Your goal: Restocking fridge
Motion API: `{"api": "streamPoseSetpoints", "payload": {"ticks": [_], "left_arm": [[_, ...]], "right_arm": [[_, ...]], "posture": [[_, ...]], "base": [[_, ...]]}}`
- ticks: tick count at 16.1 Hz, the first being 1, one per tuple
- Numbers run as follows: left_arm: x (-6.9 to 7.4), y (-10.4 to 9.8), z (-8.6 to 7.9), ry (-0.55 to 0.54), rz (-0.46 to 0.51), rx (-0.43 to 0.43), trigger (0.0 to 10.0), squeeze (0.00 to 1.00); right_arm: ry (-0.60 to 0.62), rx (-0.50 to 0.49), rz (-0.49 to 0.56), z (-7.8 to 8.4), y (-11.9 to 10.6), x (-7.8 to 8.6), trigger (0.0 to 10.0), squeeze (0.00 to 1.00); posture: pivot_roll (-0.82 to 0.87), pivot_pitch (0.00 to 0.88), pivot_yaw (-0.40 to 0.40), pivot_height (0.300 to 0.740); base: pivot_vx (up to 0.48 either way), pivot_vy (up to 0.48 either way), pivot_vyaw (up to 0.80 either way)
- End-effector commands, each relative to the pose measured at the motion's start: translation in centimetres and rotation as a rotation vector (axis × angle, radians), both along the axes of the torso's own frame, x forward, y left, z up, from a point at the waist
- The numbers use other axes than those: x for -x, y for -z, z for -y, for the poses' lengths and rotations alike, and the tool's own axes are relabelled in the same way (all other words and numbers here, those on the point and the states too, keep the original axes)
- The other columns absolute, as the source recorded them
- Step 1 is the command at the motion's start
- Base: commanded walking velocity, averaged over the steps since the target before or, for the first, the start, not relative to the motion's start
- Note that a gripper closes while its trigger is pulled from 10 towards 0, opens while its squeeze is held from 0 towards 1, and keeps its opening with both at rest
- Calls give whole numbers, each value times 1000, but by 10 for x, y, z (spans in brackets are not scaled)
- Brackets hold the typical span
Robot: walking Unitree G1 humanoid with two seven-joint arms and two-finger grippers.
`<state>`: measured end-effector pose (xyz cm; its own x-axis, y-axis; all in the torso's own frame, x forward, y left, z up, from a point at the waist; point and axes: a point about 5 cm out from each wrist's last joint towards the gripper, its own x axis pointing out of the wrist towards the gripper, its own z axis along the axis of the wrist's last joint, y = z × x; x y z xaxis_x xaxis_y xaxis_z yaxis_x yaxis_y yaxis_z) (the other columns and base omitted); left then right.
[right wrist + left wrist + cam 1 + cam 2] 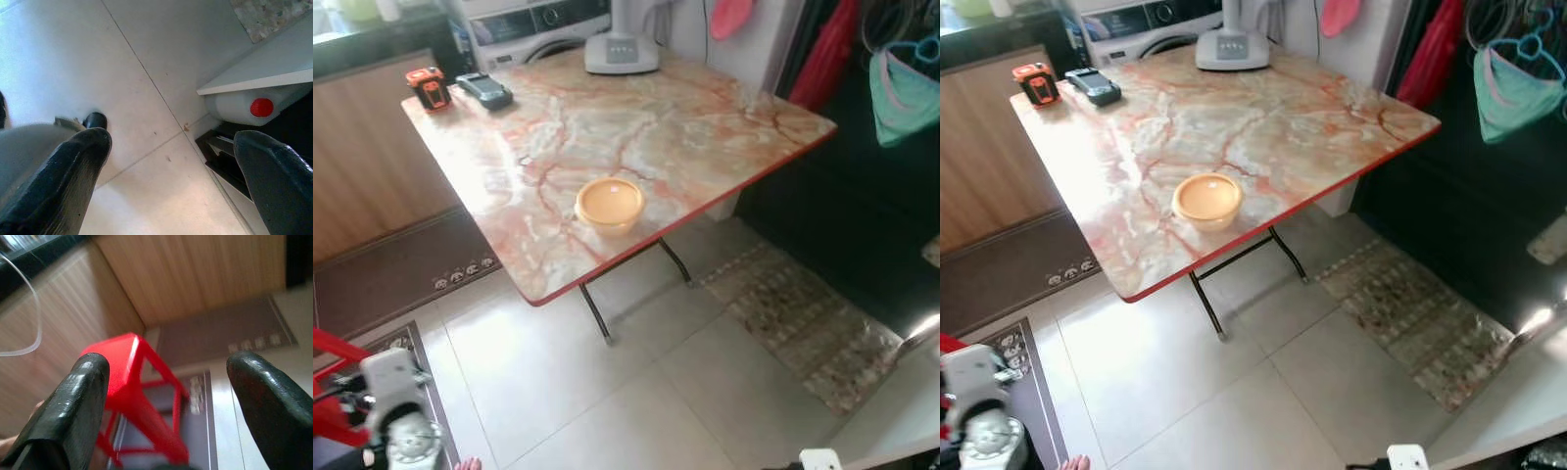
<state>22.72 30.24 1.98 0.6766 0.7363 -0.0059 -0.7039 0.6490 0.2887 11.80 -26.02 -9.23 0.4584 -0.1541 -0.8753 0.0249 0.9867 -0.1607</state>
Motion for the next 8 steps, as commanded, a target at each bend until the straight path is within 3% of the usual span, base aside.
{"api": "streamPoseSetpoints", "payload": {"ticks": [1,3,5,6,8], "left_arm": [[-2,-17,-11,4,89,-53,10000,0],[-22,-53,-12,79,230,-166,10000,0],[-49,-103,-3,145,416,-279,10000,0],[-66,-127,10,242,494,-273,10000,0],[-95,-152,50,515,525,-249,10000,0]], "right_arm": [[-9,1,-24,0,2,9,10000,0],[-22,10,-27,3,2,11,10000,0],[-24,15,-21,4,2,11,10000,0],[-18,13,-14,4,1,10,10000,0],[-12,14,-10,4,1,9,10000,0]], "posture": [[171,35,-30,740],[177,51,-43,740],[163,49,-38,740],[161,49,-37,740],[142,46,-31,740]], "base": [[0,0,0],[0,0,0],[0,0,0],[0,0,0],[0,0,0]]}}
